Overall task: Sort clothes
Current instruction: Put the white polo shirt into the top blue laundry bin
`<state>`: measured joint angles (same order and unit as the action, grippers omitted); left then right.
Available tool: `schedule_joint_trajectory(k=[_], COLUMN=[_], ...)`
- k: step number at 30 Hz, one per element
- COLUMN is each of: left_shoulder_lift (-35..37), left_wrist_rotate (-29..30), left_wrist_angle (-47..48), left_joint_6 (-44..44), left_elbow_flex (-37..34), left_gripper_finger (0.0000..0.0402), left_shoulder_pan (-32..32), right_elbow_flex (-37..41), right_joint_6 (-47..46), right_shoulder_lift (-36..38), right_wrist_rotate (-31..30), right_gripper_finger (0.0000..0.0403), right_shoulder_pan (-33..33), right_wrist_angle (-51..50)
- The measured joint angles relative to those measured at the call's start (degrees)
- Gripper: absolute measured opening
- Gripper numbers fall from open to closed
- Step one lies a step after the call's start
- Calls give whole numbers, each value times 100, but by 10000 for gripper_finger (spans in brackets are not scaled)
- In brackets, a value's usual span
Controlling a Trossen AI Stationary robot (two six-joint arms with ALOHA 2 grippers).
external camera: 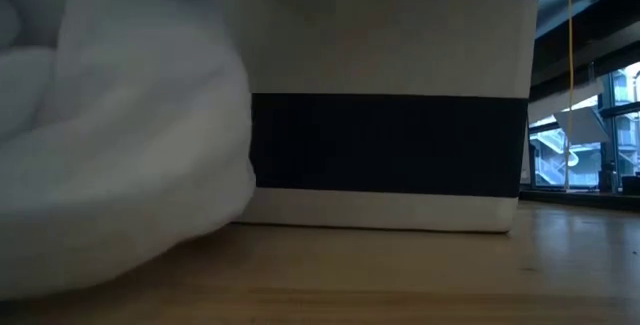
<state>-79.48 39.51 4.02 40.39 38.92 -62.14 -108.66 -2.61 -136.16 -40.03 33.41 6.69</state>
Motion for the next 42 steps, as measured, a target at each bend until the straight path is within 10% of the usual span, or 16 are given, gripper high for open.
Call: schedule_joint_trajectory(k=[17, 31, 42], left_shoulder_lift=[-37, -1005, -1193], left_wrist_rotate=[80, 85, 98], left_wrist_angle=[1552, 1852, 1736], left_joint_6=[1655, 2519, 2495], left_elbow_flex=[-2, -2, -2], left_gripper_finger=[251, 251, 251], left_shoulder_pan=[-130, -128, -128], right_elbow_flex=[-9, -9, -7], right_joint_6=[-599, -2111, -1062], right_shoulder_lift=[302, 72, 62], right_wrist_rotate=[-26, 1833, 2126], right_gripper_finger=[15, 25, 218], right_shoulder_pan=[82, -411, -417], right_wrist_angle=[-1100, -1269, -587])
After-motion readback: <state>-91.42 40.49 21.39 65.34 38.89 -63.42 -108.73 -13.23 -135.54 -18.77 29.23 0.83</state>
